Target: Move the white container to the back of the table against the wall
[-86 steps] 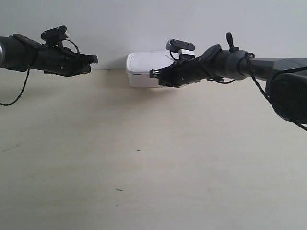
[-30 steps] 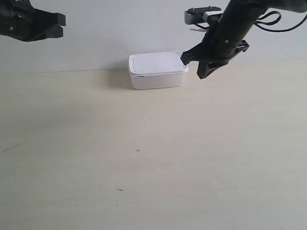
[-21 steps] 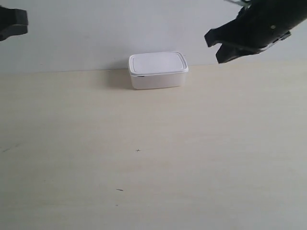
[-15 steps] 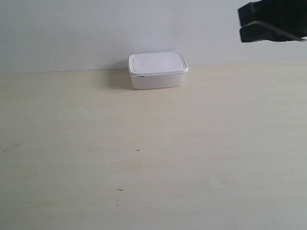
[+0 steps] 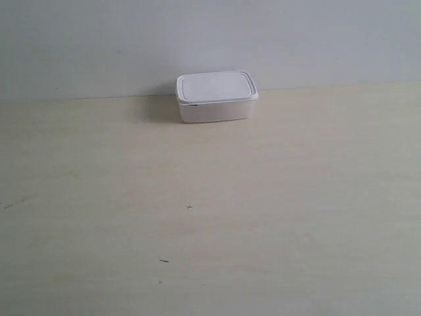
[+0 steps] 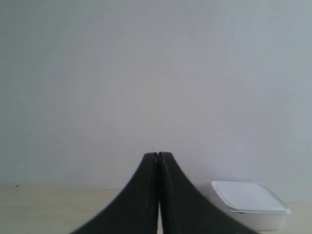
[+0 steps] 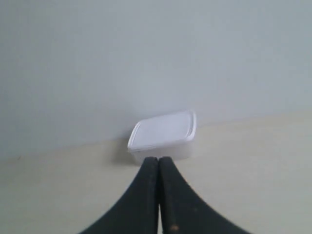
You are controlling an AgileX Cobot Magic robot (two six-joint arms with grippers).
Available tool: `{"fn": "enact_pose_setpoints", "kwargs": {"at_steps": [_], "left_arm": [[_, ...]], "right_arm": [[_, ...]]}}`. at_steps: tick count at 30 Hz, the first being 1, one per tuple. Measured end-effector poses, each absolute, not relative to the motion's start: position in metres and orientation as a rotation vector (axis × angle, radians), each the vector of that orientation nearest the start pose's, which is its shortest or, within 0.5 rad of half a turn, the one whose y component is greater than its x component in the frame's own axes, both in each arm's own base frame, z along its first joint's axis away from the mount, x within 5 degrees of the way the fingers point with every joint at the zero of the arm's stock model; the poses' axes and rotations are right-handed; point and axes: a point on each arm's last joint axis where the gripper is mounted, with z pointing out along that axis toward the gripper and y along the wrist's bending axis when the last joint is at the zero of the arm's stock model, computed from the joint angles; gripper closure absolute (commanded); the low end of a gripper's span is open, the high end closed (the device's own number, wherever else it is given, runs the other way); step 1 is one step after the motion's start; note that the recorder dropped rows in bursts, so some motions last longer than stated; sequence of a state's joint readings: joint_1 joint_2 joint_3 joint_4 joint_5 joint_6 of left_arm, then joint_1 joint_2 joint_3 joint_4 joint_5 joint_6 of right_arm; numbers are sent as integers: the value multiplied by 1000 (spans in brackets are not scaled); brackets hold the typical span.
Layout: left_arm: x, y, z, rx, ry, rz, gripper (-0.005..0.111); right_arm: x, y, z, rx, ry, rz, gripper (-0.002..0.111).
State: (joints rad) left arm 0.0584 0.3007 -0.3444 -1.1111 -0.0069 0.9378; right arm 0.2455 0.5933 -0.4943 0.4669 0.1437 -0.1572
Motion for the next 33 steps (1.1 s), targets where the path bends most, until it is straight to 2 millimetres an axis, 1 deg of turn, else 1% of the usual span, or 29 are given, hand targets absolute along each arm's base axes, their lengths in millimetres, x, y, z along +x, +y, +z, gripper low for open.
{"fn": "enact_pose_setpoints", "kwargs": {"at_steps": [2, 5, 30, 33], "left_arm": [[85, 12, 308, -250, 1431, -60, 107], [88, 13, 307, -267, 1441, -60, 107], [88, 14, 307, -273, 1437, -54, 107], [88, 11, 306, -254, 1454, -77, 107]], "right_arm": [[140, 34, 311, 72, 1684, 419, 108], [149, 34, 309, 95, 1677, 402, 108], [148, 33, 310, 101, 1663, 401, 108], [147, 33, 307, 103, 1664, 399, 108]]}}
